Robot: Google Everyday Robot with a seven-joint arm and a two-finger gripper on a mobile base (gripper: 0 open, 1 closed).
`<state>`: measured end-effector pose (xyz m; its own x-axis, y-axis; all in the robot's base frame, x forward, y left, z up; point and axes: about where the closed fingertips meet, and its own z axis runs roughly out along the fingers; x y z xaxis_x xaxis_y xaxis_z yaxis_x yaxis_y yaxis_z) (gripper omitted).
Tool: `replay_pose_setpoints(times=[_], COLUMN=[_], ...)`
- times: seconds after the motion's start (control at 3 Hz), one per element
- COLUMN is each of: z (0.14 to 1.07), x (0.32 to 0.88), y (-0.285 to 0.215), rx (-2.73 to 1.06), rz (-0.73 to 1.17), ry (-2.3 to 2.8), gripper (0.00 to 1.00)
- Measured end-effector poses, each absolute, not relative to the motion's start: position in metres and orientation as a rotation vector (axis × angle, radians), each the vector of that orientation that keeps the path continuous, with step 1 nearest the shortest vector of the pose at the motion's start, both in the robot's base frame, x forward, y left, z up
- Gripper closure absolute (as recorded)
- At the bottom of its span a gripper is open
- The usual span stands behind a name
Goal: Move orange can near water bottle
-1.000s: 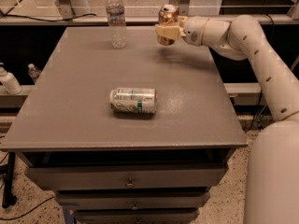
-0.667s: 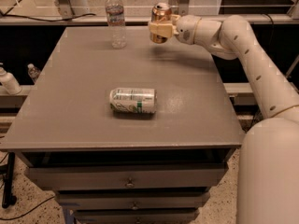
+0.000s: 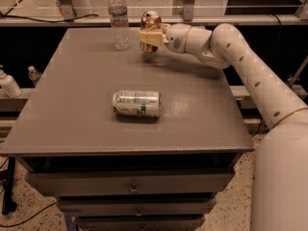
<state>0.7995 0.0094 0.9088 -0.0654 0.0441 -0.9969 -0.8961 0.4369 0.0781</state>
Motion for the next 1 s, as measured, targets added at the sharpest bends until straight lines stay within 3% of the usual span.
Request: replay_pose_setpoints(times=[1.0], z=[0.901], x=[0.809], y=[0.024], rx=[-0.901], rz=[0.903], ry=[1.458], gripper=[1.0])
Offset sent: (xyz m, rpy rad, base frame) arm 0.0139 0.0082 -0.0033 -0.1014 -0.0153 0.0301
